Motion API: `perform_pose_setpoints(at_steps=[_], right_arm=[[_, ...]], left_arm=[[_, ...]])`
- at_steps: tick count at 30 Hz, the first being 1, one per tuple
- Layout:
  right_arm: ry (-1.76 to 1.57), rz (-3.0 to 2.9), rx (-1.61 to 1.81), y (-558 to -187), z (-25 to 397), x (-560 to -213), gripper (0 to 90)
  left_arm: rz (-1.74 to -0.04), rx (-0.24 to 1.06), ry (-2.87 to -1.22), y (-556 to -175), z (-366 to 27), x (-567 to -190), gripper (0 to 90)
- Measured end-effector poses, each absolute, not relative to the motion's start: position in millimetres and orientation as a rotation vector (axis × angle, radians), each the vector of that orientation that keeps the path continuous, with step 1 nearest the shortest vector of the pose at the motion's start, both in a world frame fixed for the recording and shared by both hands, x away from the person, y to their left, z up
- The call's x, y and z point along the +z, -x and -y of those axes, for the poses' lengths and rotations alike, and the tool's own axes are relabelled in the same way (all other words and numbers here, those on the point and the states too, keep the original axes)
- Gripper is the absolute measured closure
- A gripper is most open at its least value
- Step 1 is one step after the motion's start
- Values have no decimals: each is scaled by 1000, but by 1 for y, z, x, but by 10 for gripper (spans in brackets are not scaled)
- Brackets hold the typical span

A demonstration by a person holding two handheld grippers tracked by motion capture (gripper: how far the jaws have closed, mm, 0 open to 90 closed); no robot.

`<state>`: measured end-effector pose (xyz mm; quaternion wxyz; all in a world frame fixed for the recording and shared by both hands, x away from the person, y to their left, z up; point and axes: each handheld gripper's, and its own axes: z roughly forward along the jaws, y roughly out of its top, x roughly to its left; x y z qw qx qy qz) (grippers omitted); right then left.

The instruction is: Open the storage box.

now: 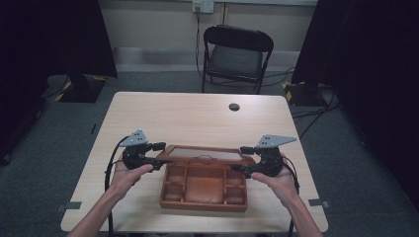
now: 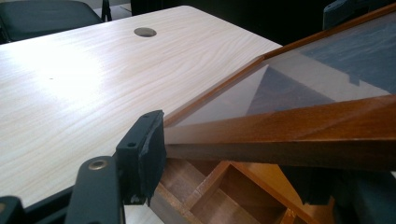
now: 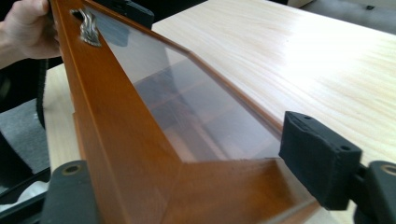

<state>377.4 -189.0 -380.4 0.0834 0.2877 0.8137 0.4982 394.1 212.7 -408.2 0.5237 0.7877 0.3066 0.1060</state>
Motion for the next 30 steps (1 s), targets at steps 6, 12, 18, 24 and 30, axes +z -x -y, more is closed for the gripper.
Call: perform_pose_setpoints(at_steps=[6,12,18,24,30], right_arm=[[-896,-2378,1500,-386,196,-379,276],[-938,-2368,1487,-394,200,-385,299],[-976,-2360,1501,-402,200,-389,315],[-979,-2340,1515,-405,202,-388,371],[-981,-2323,1530,-408,202,-388,388]], left_arm=[[-728,263,-1875,-398,-213,-406,388],[-731,252,-1863,-402,-214,-409,401],[-698,236,-1876,-406,-206,-404,413],[-681,230,-1878,-408,-205,-403,452],[-719,246,-1872,-411,-204,-405,436]])
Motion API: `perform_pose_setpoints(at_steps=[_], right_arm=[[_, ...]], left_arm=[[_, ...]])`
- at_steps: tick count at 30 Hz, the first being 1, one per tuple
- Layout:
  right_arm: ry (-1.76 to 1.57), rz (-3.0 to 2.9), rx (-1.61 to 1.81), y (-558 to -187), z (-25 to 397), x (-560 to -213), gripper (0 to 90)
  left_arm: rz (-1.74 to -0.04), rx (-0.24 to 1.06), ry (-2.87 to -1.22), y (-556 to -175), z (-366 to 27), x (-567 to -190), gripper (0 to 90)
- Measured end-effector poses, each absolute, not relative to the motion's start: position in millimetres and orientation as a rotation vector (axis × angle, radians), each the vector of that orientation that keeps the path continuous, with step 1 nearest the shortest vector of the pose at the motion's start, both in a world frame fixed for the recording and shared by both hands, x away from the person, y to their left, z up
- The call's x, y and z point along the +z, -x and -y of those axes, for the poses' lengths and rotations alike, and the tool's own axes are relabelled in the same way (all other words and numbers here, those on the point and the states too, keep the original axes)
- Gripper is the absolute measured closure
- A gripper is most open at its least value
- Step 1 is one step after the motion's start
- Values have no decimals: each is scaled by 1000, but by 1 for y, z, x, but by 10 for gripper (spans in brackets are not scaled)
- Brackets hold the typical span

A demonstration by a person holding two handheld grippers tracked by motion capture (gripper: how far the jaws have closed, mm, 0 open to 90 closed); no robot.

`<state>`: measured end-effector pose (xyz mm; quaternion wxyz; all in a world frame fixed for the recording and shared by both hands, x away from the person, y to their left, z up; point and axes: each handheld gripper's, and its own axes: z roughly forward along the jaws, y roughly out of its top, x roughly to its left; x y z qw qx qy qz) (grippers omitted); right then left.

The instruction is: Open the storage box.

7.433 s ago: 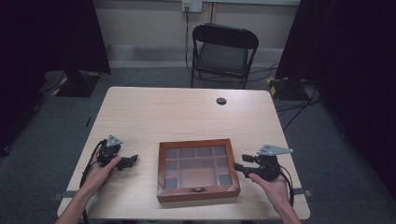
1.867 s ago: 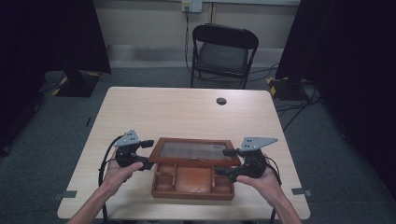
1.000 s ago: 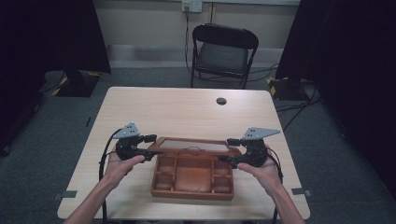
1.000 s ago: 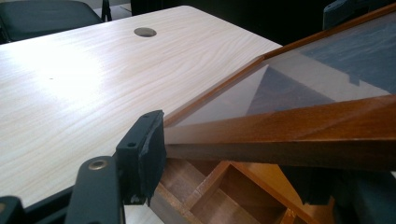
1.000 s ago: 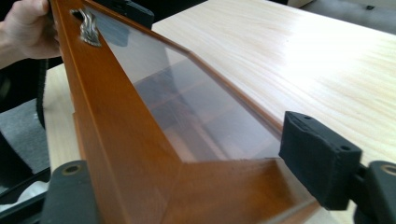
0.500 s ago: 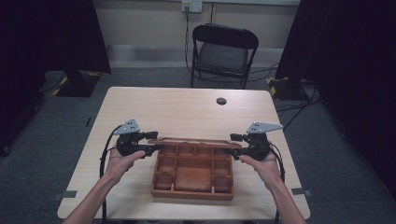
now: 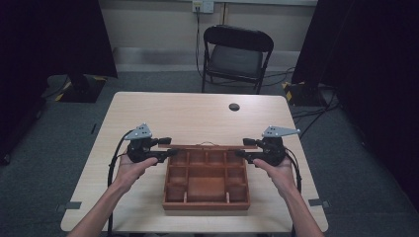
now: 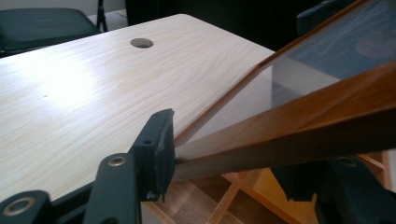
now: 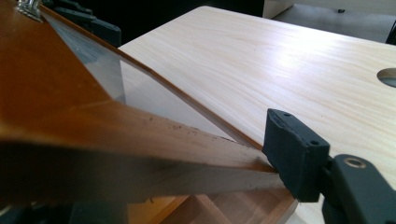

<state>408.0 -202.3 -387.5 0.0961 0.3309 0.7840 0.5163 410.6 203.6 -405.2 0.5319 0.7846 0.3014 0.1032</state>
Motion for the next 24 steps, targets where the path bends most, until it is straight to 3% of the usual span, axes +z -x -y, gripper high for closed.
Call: perform_pose_setpoints(at_steps=[24], right_arm=[[-983,-2261,1574,-427,204,-385,456]], left_arm=[[-782,265,-1845,-430,-205,-407,523]])
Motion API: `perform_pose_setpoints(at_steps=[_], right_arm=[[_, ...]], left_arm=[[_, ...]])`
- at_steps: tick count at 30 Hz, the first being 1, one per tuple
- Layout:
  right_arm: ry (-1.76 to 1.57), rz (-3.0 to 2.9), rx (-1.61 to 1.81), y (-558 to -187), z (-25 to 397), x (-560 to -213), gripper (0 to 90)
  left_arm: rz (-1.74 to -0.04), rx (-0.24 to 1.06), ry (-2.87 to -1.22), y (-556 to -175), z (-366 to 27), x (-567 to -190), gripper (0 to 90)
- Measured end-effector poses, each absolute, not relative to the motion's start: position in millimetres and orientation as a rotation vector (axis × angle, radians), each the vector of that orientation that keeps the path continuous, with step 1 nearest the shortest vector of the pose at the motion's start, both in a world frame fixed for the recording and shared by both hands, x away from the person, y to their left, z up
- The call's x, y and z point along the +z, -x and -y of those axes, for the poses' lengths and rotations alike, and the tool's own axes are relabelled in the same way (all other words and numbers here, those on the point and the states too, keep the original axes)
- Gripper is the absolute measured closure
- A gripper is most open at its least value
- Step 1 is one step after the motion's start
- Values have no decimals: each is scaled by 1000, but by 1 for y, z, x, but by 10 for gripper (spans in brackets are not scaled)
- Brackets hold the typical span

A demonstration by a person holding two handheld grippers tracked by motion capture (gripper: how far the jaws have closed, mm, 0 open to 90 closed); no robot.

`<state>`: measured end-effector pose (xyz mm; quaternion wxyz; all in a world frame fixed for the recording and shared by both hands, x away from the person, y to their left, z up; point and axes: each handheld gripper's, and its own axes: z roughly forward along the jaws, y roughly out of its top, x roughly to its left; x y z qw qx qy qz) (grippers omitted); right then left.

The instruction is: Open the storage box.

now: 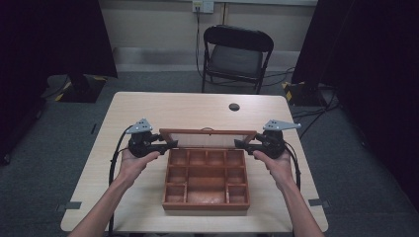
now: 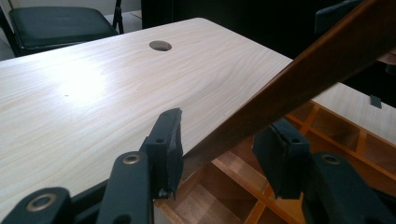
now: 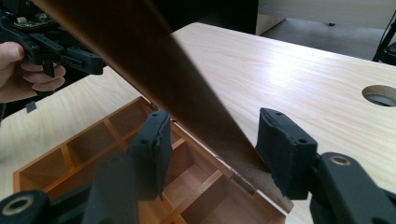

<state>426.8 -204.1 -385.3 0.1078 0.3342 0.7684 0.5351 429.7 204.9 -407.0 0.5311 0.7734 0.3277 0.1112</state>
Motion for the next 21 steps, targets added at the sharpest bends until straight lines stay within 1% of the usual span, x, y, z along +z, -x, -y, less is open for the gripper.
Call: perform_pose_setpoints(at_steps=[13,21], right_arm=[[-1015,-2244,1558,-437,202,-391,479],[-1045,-2236,1549,-445,205,-397,508]], left_arm=[[-793,241,-1826,-442,-207,-411,539],[-812,236,-1829,-449,-206,-410,559]])
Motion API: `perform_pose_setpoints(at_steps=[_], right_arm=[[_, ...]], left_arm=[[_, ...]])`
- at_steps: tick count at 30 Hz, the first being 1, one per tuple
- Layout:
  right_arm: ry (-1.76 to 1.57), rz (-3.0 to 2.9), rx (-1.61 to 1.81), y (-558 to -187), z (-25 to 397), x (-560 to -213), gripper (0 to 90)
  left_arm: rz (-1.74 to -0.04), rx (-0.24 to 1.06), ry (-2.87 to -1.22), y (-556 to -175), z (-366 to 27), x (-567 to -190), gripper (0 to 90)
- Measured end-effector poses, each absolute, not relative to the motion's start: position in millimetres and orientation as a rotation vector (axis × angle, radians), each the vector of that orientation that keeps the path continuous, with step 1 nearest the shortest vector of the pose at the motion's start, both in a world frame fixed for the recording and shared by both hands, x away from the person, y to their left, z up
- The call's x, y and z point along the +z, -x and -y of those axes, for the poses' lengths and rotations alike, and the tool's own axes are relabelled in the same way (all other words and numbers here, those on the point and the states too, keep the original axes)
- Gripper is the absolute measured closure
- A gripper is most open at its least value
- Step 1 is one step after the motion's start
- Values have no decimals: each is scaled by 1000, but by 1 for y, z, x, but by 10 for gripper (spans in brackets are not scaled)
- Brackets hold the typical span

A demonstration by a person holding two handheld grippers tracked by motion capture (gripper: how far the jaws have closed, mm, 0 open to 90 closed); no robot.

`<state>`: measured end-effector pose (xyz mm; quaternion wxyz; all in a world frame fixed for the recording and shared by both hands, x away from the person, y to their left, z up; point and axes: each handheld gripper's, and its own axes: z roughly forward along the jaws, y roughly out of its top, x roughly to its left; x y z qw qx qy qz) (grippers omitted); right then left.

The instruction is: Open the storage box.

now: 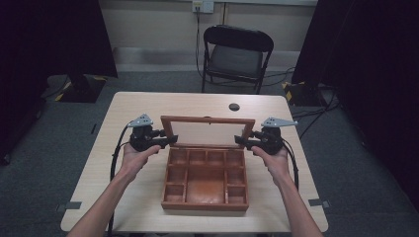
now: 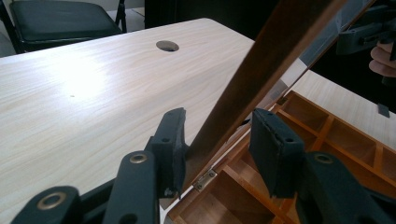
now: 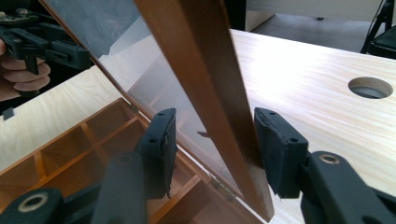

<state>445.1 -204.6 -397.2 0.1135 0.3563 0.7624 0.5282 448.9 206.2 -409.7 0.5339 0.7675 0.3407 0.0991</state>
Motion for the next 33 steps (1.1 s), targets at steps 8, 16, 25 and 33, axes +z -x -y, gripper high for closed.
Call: perform_pose_setpoints(at_steps=[8,16,25,33], right_arm=[[-1045,-2233,1550,-447,206,-398,548],[-1063,-2254,1526,-452,203,-405,533],[-1077,-2260,1519,-458,199,-415,501],[-1091,-2274,1504,-461,199,-422,505]], left_arm=[[-830,223,-1833,-457,-206,-413,559],[-827,210,-1823,-461,-209,-416,575],[-833,201,-1830,-464,-209,-421,585],[-844,194,-1833,-466,-209,-423,592]])
